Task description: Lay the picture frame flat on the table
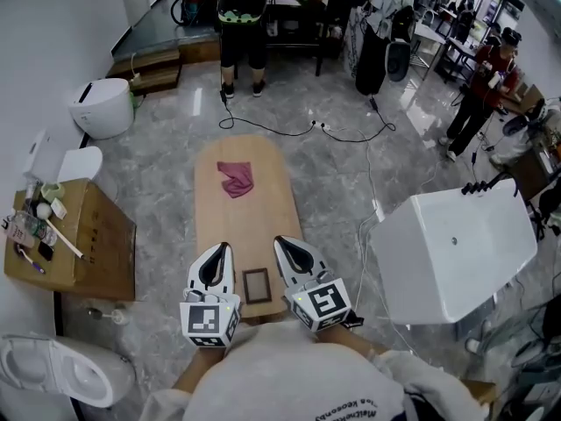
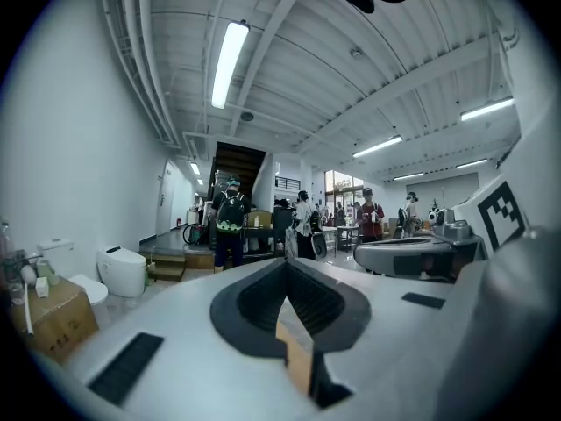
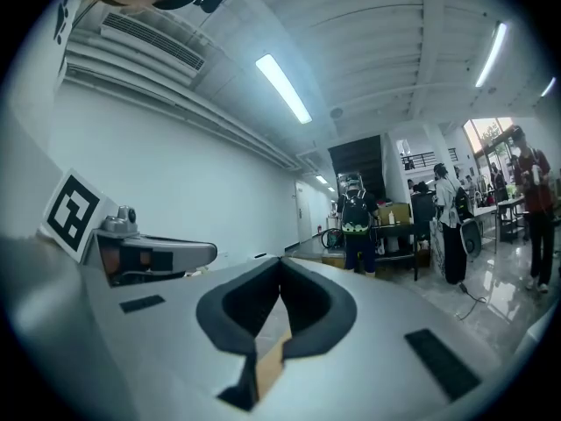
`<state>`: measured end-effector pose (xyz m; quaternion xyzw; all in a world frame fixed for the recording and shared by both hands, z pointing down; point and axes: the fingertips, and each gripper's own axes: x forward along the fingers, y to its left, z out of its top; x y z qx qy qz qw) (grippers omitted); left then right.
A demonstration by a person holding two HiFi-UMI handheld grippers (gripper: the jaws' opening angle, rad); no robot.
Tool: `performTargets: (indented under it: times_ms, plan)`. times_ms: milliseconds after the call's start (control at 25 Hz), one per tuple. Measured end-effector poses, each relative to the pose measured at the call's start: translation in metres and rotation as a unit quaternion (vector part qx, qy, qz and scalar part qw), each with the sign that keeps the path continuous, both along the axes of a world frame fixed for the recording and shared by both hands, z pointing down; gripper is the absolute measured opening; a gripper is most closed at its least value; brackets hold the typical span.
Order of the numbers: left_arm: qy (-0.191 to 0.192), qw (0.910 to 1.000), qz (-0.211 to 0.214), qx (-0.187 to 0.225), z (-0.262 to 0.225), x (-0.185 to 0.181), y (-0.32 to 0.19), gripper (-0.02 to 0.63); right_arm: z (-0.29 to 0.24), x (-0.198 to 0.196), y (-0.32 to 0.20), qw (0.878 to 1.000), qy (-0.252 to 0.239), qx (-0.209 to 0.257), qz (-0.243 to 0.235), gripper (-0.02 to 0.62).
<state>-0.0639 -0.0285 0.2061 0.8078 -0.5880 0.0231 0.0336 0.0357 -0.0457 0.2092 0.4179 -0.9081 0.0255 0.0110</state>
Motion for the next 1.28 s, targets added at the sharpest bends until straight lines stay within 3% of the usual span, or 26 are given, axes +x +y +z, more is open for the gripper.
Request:
performTargets:
  times_ms: [240, 1280]
  plan:
    - [-0.001, 1.0000, -0.002, 0.006, -0.008, 0.002, 0.006, 0.008, -0.022, 0.003, 0.006, 1.000, 0.004, 0.020, 0.000, 0.011]
    - [-0.014, 0.9998, 0.012, -0.010, 0.001, 0.005, -0.003, 0.008, -0.009, -0.004, -0.002, 1.000, 0.005, 0.002, -0.004, 0.011]
